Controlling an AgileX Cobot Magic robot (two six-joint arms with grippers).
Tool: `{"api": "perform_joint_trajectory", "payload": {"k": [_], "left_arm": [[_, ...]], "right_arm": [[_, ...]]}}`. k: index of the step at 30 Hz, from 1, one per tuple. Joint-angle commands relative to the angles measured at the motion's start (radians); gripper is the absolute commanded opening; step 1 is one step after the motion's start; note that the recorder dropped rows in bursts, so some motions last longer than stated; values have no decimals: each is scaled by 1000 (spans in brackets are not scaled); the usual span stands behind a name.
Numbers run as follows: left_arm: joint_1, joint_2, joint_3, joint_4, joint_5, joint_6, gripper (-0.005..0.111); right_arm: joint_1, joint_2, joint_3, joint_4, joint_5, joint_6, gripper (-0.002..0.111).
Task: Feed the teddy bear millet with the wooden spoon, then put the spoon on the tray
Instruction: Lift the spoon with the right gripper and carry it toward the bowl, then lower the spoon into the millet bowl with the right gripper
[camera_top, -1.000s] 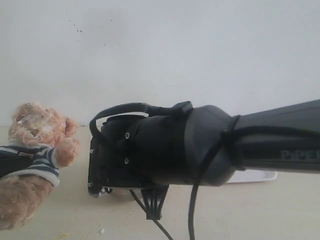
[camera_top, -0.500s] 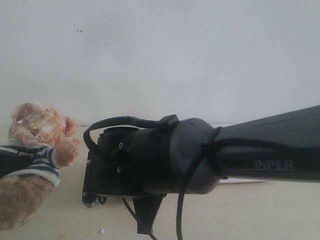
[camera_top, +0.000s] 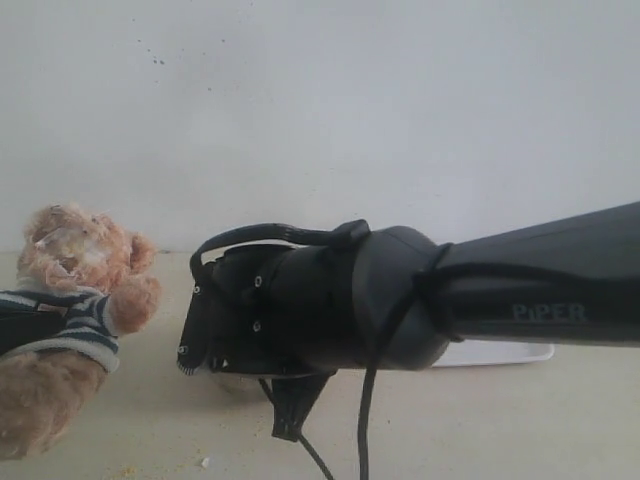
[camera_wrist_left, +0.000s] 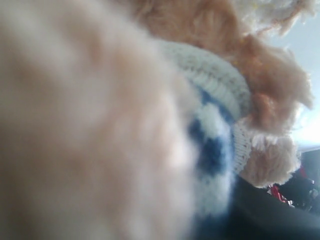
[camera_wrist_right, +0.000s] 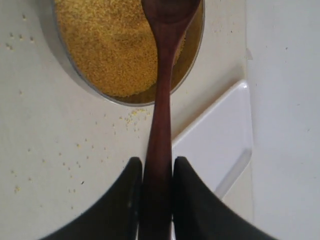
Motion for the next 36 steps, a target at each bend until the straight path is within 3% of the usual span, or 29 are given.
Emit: {"api": "perform_joint_trajectory", "payload": {"k": [1,12,17,31,36], "left_arm": [[-4,-13,5,-20,34,4,4],[-4,-13,5,-20,34,4,4],[-4,-13,5,-20,34,4,4],[-4,-13,5,-20,30,8,4],[-4,-13,5,-20,27,8,4]], "right_arm": [[-14,6,-5,-14,28,14,0],[-57,6,-5,61,-41,190,0],[-139,6,-5,360,-85,-69,0],[-153,-10,-126,355,-106,-85,0],[-153,27,-167,361,8,-216,0]]}}
